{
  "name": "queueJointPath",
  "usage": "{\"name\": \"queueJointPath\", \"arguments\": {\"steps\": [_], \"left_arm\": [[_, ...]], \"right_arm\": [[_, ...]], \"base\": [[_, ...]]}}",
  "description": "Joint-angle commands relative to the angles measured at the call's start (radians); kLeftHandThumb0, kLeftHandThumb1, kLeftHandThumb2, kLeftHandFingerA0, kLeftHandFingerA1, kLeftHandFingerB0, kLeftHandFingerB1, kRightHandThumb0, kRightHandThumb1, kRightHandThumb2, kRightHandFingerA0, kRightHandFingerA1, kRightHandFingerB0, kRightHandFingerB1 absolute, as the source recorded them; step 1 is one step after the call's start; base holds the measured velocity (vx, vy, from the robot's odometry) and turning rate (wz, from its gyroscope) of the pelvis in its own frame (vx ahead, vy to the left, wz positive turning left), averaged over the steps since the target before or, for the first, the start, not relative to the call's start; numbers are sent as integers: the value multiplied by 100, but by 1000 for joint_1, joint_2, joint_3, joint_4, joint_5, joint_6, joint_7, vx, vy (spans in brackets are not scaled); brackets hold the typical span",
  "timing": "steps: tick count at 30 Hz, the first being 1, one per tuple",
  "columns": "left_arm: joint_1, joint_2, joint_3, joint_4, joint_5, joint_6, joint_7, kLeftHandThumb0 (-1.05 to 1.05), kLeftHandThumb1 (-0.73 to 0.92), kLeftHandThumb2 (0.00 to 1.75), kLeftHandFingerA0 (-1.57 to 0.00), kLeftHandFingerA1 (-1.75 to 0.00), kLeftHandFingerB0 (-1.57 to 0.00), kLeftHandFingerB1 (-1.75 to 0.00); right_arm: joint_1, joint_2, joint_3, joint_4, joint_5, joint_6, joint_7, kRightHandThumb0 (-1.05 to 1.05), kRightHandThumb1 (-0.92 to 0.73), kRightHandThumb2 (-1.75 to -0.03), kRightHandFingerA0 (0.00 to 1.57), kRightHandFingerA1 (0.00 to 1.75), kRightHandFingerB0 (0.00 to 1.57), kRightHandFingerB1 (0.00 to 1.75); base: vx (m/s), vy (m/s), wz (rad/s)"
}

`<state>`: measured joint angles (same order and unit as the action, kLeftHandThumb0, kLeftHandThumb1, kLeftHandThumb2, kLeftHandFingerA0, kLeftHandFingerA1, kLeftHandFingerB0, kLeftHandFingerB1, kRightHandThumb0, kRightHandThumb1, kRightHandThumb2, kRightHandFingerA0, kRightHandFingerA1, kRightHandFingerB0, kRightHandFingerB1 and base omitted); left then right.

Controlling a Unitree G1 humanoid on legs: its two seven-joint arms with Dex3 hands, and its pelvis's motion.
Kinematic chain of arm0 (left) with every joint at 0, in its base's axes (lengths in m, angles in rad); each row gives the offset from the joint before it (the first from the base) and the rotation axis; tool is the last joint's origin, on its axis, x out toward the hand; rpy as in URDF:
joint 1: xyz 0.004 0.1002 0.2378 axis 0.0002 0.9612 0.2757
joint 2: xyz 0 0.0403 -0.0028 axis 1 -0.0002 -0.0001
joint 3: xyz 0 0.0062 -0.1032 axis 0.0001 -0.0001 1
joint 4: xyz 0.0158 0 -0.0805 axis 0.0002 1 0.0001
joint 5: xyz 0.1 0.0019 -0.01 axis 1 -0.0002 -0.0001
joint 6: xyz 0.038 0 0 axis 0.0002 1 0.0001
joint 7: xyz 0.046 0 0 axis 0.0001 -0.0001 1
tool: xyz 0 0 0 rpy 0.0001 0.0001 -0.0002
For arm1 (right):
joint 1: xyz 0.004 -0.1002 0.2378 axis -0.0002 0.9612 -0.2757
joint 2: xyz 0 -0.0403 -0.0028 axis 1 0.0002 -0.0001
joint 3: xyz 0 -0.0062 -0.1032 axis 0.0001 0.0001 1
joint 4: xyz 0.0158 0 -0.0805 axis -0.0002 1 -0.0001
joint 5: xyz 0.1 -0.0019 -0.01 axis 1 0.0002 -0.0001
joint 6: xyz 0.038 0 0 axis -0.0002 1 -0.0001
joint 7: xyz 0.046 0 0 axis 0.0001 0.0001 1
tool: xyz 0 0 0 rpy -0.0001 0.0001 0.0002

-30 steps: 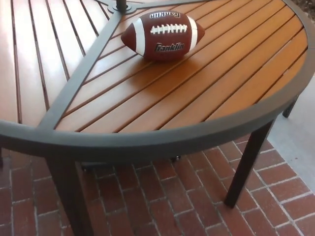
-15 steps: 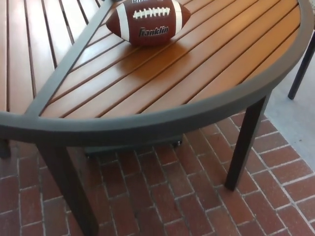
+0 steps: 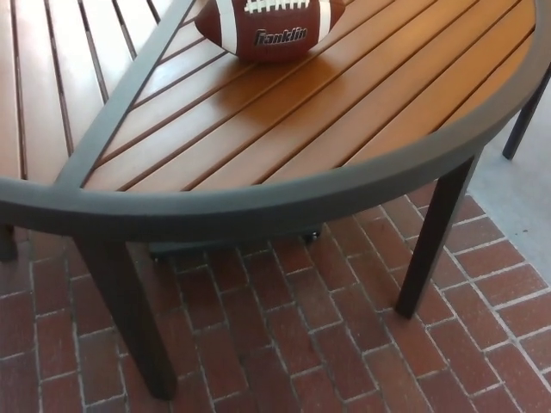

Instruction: Pick up a football using both hands and turn around and walk towards another desk and put it on the desk

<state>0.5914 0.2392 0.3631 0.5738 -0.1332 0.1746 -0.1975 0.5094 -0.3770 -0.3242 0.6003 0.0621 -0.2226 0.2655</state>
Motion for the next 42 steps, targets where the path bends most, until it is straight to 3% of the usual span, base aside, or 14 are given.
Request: {"name": "queueJointPath", "arguments": {"steps": [1, 13, 18, 42], "left_arm": [[-11, 26, -96, 2, 145, -334, 74, -8, 67, 67, -100, -89, -98, -64], [-20, 31, -97, 42, 114, -394, 71, -3, 63, 77, -103, -89, -100, -65], [-30, 36, -105, 74, 124, -406, 87, -8, 67, 68, -100, -87, -97, -65], [-33, 28, -91, 96, 89, -417, 95, -8, 67, 67, -103, -90, -99, -65]], "right_arm": [[-7, -1, 69, -23, -35, -17, 28, -12, -62, -63, 113, 59, 88, 56], [7, -6, 81, -69, -28, 21, 7, -15, -64, -60, 113, 56, 84, 53], [-7, -13, 81, -43, -18, 11, 16, -15, -64, -60, 112, 56, 83, 53], [-14, -2, 70, -19, -2, 19, 2, -15, -61, -60, 111, 57, 85, 53]], "base": [[0, 0, 0], [0, 0, 0], [0, 0, 0], [0, 0, 0]]}}
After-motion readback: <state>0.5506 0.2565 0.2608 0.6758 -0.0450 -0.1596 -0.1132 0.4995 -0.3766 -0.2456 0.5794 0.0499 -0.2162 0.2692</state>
